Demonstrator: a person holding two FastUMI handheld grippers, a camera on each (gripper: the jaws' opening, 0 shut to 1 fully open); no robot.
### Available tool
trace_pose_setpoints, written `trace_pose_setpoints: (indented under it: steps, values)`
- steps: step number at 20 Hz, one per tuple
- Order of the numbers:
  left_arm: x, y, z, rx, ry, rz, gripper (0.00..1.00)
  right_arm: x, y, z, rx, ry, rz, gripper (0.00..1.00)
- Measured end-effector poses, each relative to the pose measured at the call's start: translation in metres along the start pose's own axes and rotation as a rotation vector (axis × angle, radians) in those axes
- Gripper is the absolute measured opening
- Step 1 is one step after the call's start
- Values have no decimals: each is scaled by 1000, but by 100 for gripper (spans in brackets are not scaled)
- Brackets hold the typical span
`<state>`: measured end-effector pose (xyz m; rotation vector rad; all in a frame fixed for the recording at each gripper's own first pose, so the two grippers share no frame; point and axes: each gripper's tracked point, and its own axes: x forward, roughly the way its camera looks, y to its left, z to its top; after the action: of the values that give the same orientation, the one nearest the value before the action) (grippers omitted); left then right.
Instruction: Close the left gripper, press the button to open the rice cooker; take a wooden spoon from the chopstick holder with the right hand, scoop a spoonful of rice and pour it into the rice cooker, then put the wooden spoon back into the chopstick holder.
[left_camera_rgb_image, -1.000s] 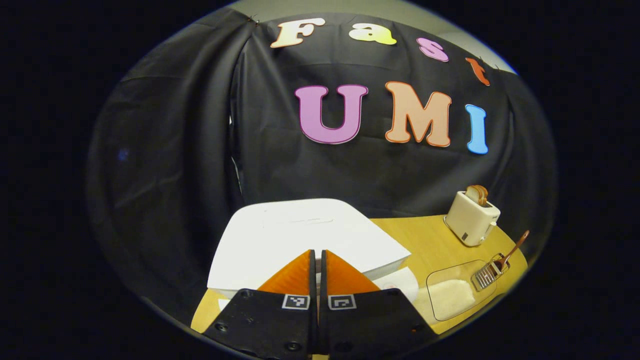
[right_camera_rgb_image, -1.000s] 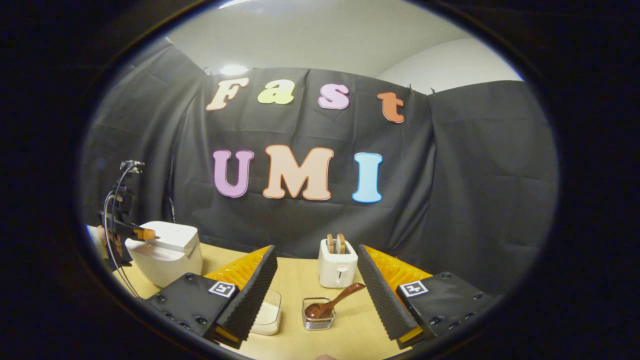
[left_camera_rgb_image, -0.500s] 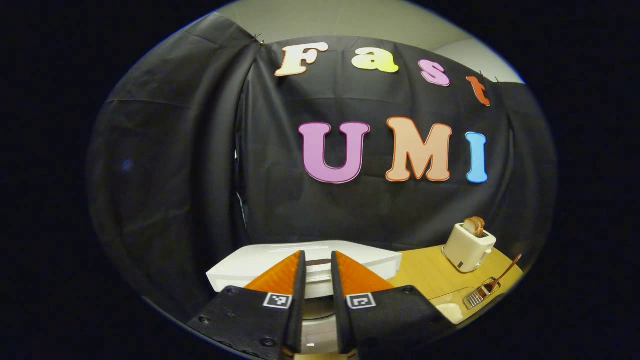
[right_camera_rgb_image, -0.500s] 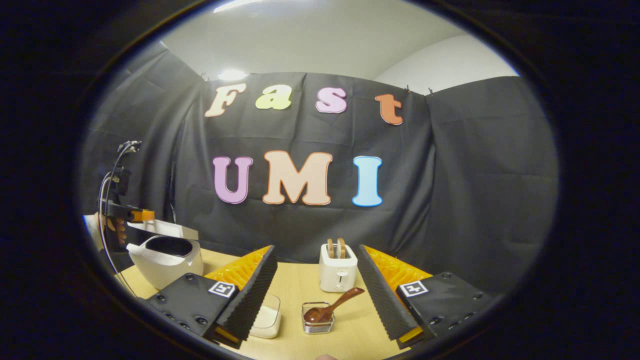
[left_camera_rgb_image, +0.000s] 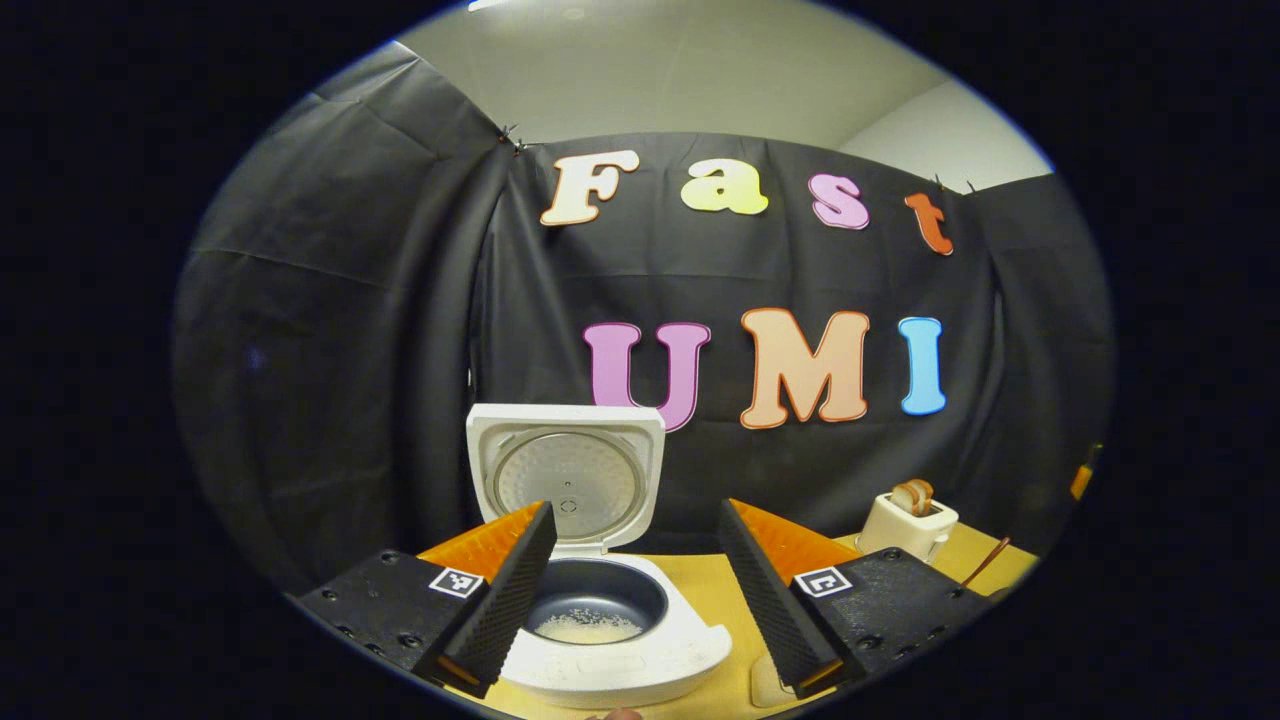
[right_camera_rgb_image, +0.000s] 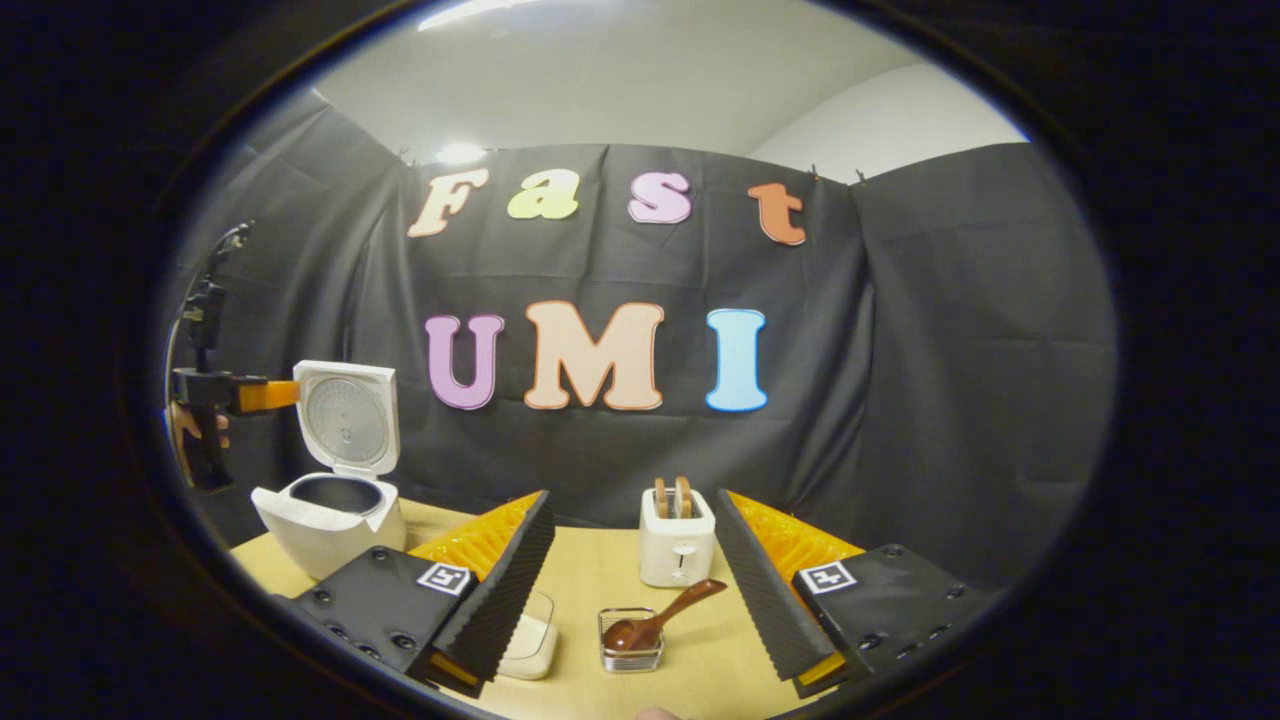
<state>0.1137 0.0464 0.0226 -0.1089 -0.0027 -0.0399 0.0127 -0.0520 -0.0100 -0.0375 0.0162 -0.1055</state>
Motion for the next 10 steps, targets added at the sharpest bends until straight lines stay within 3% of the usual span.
trace_pose_setpoints:
  steps: [4, 10]
  values:
    - [-31, -21, 5, -37, -16, -27, 92, 20, -16, -18, 20, 36, -8, 100]
    - [-71, -50, -13, -32, 31, -85, 95, 56, -43, -68, 63, 134, -46, 99]
